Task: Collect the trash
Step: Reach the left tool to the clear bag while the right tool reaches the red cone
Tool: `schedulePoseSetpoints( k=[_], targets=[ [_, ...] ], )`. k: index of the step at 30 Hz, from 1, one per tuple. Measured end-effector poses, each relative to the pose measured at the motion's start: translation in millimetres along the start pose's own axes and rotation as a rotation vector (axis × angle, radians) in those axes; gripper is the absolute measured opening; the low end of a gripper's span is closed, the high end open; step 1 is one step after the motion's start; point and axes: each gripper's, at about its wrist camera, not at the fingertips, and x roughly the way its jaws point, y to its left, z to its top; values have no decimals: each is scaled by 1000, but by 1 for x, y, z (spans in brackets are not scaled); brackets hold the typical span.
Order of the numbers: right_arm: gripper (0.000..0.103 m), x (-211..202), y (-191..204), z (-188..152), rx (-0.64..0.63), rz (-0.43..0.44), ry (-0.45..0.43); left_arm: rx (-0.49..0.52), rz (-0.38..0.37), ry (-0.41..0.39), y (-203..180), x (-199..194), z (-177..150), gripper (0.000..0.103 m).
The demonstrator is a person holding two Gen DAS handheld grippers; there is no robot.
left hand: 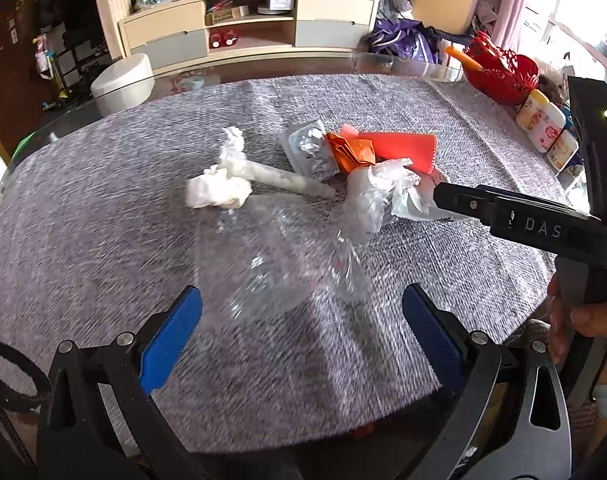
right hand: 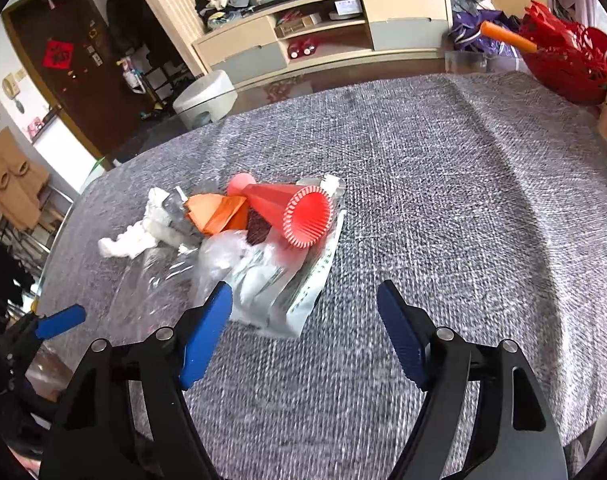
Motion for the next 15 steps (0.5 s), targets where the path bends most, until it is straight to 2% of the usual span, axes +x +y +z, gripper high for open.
schedulePoseSetpoints(
  k=[3,5,6,10,15],
  targets=[
    [74,10,-1,-1,7,23,26,-8,-6,8,2,14,2,93],
    [70,14,1,-2,-6,30,30,-20,-21,19,7,21,2,83],
    [68,15,4,-3,-24,24,26,-26,-26,26,9,24,2,73],
    [34,17,8,-4,-40,41,39,-29,-33,22,14,27,2,61],
    [22,14,17,-5,-100,10,32,-6,-14,17,11,24,2,40]
  ],
)
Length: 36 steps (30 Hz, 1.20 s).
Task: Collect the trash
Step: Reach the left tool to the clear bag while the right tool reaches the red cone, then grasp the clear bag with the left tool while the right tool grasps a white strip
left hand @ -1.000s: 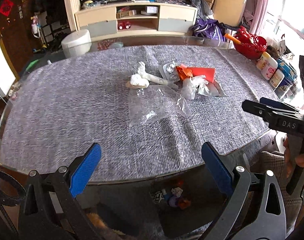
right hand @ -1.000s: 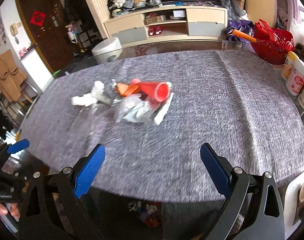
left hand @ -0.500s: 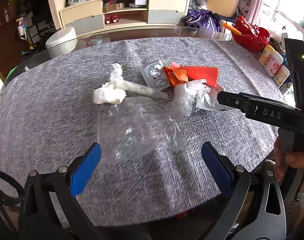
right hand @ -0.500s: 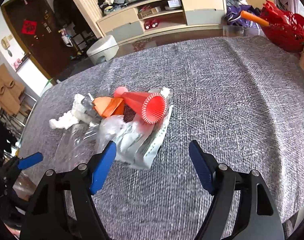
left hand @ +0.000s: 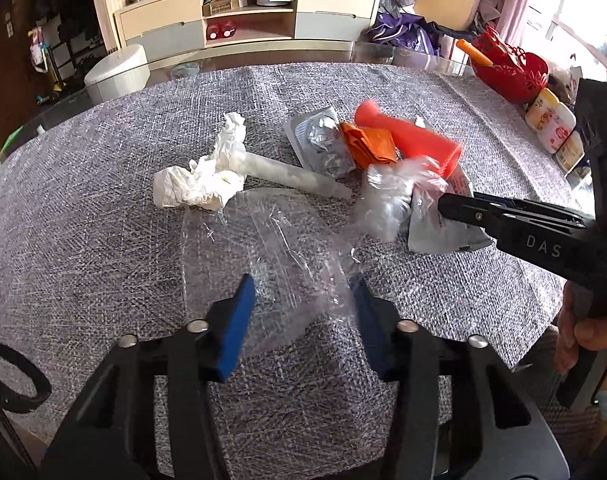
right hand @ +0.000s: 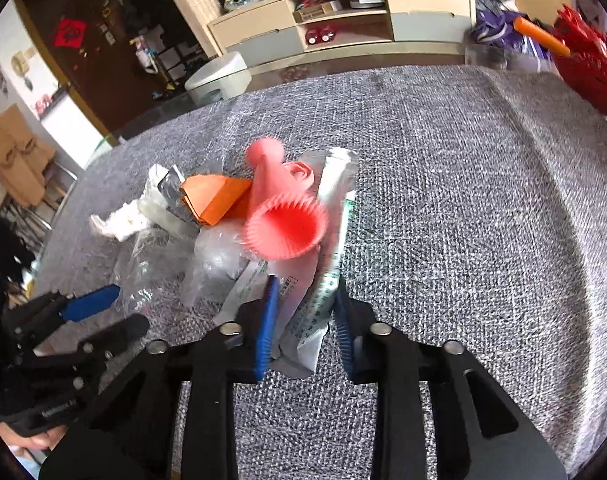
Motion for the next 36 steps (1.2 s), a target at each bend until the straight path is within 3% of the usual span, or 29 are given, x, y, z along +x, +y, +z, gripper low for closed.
schedulePoseSetpoints(
  k=[2,7,9,15,23,30,36],
  targets=[
    [14,-4,2,0,-9,-4,-8,7,7,-4,-3,-3,-1,36],
    [12,-25,1,-1,-16,-42,-46,-2,14,-24,-1,-18,-8,20],
    [11,-37,-3,-3,-18,-64,-59,-12,16,-41,-1,-28,-10,18],
    [9,-78,0,-2,-49,-134,-127,-10,17,-110,-7,-68,-16,16],
    [9,-139,21,-17,-85,-112,-224,4,19,-213,-23,-135,-32,15],
    [9,-188,45,-54,-135,-78,-278,21,32,-285,-42,-189,-66,15],
    [9,-194,55,-93,-154,-53,-249,34,11,-281,-54,-203,-105,15]
  ],
)
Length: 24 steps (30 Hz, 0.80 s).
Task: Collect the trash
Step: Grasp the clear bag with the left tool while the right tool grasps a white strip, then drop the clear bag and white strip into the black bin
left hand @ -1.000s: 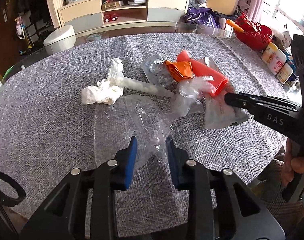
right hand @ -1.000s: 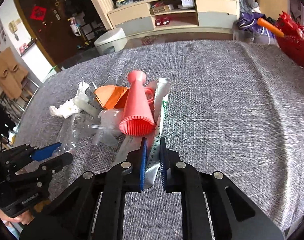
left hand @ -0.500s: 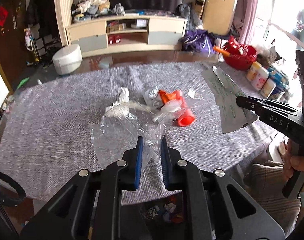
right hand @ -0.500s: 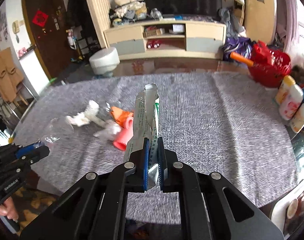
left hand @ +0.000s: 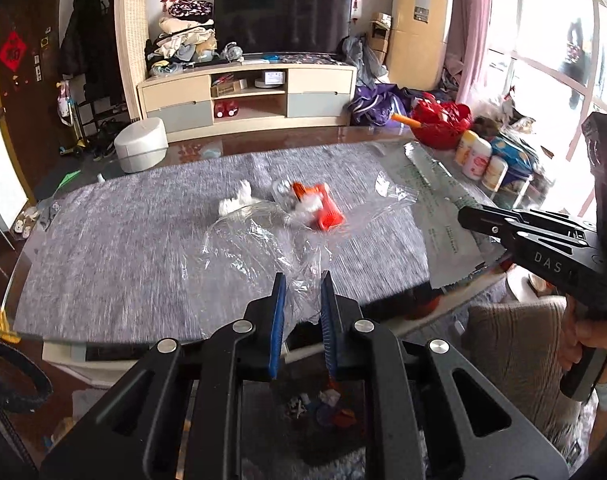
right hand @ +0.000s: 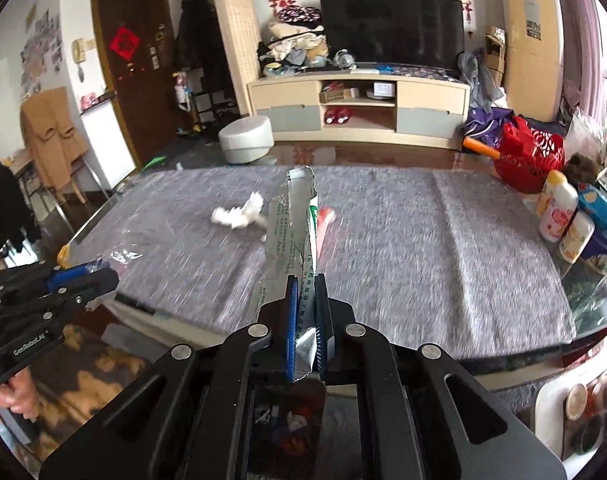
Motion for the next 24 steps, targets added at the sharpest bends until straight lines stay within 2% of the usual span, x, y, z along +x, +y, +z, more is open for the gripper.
schedulePoseSetpoints(
  k=[7,18,24],
  targets=[
    [10,15,4,-51,25,23,106,-13,-28,83,-7,10,-49,15],
    [10,63,9,-120,75,29,294,-64,-82,292,-9,72,-127,16],
    [10,97,9,-143,113,45,390,-95,-80,383,-7,108,-152,16]
  ],
)
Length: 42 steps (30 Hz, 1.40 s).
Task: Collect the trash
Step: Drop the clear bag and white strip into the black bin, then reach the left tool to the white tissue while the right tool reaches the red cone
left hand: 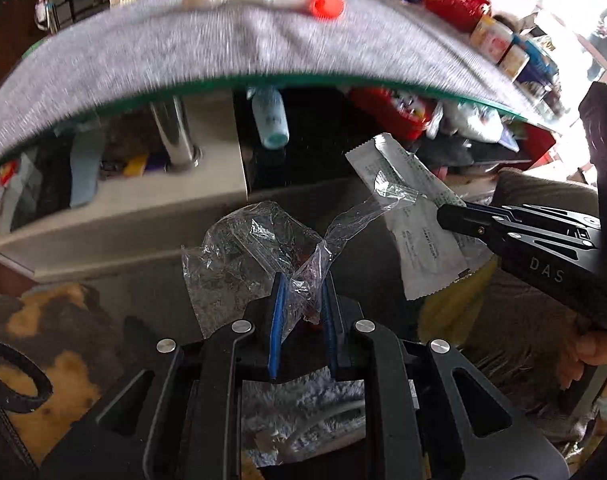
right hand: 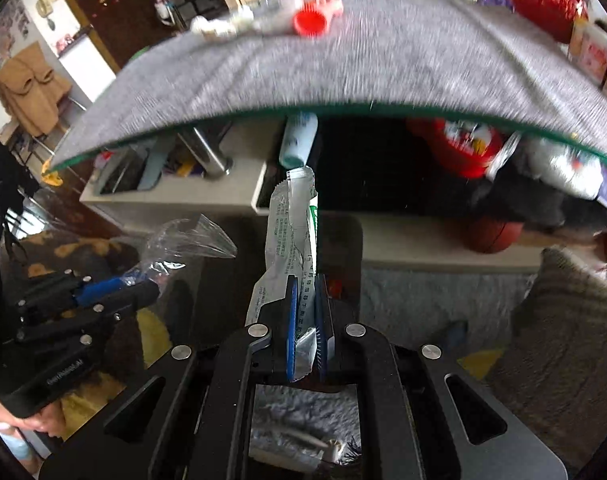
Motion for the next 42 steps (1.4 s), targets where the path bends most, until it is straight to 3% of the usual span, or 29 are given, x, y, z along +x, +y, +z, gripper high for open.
schedulePoseSetpoints(
  k=[6,11,19,21,23,27,29,30,35,42],
  targets=[
    [10,41,-6,-4,54,15,93,-14,19,54,5,24,-3,16],
    [10,49,-5,-1,55,20,111,-21,24,79,10,34,-3,18],
    [15,50,-8,6,72,26,115,-2,32,76,8,34,0,35],
    [32,48,-9,7,75,16,107,-7,33,70,10,33,1,45],
    [64,42,-9,9,70,-6,83,-10,34,66,11,31,1,51],
    [70,29,-8,17,41,-42,45,-11,36,45,13,21,4,72],
    [87,18,-9,24,25,-61,19,-11,31,24,13,12,8,87],
    [89,10,-8,28,13,-63,0,-11,28,16,13,9,10,96],
    [94,-22,-13,48,1,-45,-70,-14,14,-18,17,-12,24,95],
    [95,-64,-23,81,15,-44,-194,-33,27,-155,31,-60,56,95]
  ],
)
